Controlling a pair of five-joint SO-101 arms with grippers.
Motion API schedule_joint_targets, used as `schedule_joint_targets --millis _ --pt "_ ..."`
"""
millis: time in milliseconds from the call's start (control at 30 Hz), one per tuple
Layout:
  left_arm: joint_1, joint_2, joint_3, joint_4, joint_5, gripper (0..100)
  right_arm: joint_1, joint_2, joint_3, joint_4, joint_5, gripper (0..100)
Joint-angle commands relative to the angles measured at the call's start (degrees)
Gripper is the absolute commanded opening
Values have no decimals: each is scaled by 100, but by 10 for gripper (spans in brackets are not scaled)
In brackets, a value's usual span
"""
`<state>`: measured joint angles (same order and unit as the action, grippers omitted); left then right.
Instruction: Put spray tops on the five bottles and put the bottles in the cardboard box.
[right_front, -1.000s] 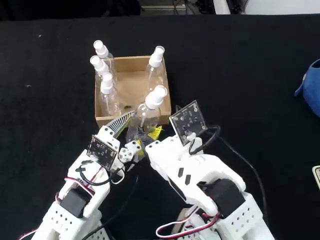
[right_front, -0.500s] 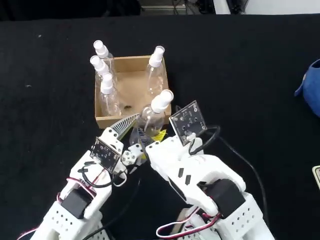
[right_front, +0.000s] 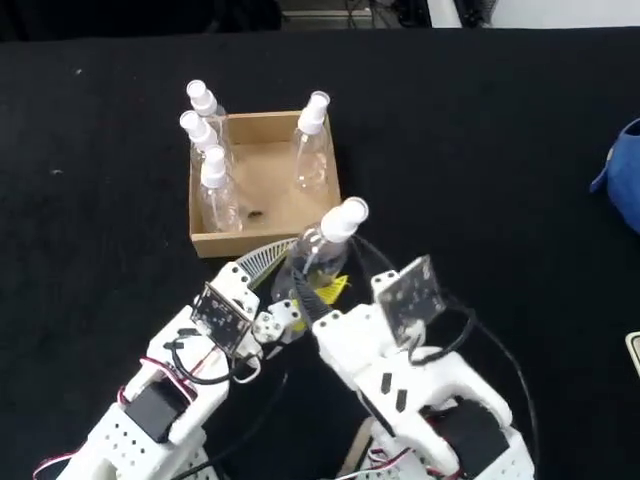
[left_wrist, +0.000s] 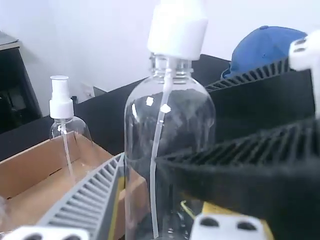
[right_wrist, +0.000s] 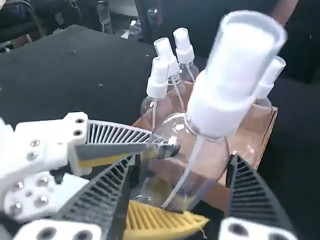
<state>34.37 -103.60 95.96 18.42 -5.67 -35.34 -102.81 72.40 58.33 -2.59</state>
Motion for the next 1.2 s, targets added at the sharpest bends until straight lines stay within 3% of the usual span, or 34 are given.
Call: schedule_joint_targets --millis 0,500,933,1167 --pt "66 -97 145 26 0 30 158 -242 101 -246 220 237" --pt "40 -97 145 9 35 30 132 1218 -840 -316 -9 234" --pt "-22 -97 145 9 35 30 123 1349 -1024 -387 167 237" --pt "-22 -97 145 9 35 30 -299 1367 -1297 -273 158 253"
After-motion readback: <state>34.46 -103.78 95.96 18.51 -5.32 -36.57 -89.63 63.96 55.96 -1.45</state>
